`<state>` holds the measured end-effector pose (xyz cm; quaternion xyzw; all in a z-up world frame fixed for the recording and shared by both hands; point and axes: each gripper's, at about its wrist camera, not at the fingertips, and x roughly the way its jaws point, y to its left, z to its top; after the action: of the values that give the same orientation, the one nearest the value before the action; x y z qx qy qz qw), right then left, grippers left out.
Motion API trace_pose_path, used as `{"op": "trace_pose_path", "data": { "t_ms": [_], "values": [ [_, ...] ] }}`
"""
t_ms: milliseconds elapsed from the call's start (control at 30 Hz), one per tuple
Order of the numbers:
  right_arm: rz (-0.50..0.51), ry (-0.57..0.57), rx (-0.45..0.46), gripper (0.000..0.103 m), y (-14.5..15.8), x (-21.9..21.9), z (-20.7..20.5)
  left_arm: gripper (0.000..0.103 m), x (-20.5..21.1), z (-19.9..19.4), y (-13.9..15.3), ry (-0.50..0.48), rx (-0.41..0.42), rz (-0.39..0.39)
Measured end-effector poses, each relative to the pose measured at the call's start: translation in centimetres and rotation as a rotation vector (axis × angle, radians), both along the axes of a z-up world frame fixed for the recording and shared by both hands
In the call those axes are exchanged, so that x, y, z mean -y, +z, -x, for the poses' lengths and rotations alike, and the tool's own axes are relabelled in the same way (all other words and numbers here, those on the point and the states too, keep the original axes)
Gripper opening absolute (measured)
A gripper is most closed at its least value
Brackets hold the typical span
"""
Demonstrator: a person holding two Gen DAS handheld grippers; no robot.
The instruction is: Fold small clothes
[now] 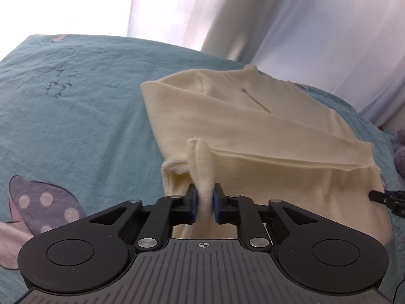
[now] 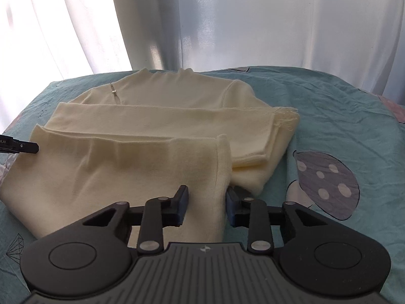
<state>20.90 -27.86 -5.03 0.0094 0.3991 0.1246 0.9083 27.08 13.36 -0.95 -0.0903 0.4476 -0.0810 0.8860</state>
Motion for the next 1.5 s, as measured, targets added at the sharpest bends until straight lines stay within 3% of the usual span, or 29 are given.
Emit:
{"op": "trace_pose_path", "data": {
  "t_ms": [33, 67, 300, 500, 567, 733, 833, 933, 1100, 1233, 1300, 1333, 1400, 1500],
  "values": [
    [-0.006, 0.011, 0.006, 0.008, 0.0, -0.1, 0.0, 0.011, 0.1, 0.1, 0.1, -0.009, 0.005, -0.005],
    [-0.015, 0.019, 0.007, 0.007, 0.1, -0.1, 0.0, 0.01, 0.2, 0.2, 0.1, -0.011, 0.009, -0.008],
    [-0.008, 0.041, 0.007, 0.007, 0.1, -0.2, -0.5, 0.011, 0.2, 0.2, 0.8, -0.044, 0.038, 0.023],
    [-0.024, 0.04, -0.008, 0.008, -0.1, -0.3, -1.5, 0.014, 0.7, -0.7, -0.8, -0.047, -0.016, 0.009],
    [-0.018, 0.052, -0.006, 0.007, -0.1, -0.4, -1.5, 0.01, 0.7, -0.4, -0.5, -0.045, -0.01, 0.018],
    [-0.116, 0.059, 0.056, 0.005, 2.8, 0.4, -0.7, 0.01, 0.9, 1.2, 5.4, -0.047, 0.153, 0.039],
    [-0.138, 0.036, 0.139, 0.005, 5.2, 0.9, -1.5, 0.01, 1.6, -0.8, 7.6, -0.025, 0.239, -0.046],
    [-0.098, -0.025, 0.18, 0.006, 5.5, 0.8, -4.5, 0.01, 2.2, -4.7, 6.3, 0.013, 0.228, -0.087],
    [-0.089, -0.073, 0.052, 0.006, 2.0, 1.0, -9.8, 0.011, 3.2, -8.8, 1.2, -0.016, 0.074, -0.091],
    [-0.07, -0.047, -0.002, 0.012, 0.7, 1.1, -10.4, 0.032, 2.7, -8.6, -0.3, -0.053, 0.061, -0.024],
    [-0.065, -0.011, -0.001, 0.015, 0.8, 0.9, -10.0, 0.023, 2.7, -8.6, -0.7, -0.058, 0.062, -0.032],
    [-0.06, 0.005, -0.004, 0.015, 0.7, 0.8, -10.0, 0.01, 2.6, -8.6, -0.9, -0.058, 0.049, -0.052],
    [-0.042, 0.029, -0.005, 0.005, 0.6, 0.3, -10.2, 0.01, 2.7, -8.6, -0.2, -0.051, 0.06, -0.067],
    [0.03, 0.042, 0.055, 0.005, 1.5, -0.7, -10.5, 0.01, 2.9, -9.9, 2.5, -0.036, 0.125, -0.078]
  ]
}}
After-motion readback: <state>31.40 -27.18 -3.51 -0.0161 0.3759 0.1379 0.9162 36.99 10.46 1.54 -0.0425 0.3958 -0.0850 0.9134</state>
